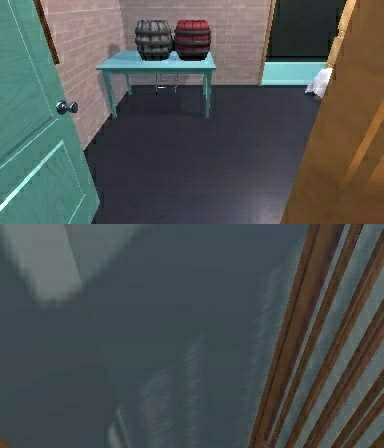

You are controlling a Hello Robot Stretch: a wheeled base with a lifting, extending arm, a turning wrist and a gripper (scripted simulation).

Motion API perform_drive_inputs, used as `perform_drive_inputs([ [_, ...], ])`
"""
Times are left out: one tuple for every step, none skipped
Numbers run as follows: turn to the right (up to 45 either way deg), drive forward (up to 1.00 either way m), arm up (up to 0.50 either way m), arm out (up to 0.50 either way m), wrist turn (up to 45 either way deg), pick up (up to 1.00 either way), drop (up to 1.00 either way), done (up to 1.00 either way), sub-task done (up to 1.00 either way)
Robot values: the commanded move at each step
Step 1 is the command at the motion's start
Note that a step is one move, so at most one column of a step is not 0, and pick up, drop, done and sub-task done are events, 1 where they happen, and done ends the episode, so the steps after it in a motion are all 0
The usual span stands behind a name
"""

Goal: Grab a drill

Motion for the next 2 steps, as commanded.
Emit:
perform_drive_inputs([
  [0.0, 0.0, -0.06, 0.0, 0.0, 0.0, 0.0, 0.0, 0.0],
  [0.0, 0.0, 0.0, 0.0, 0.0, 1.0, 0.0, 0.0, 0.0],
])
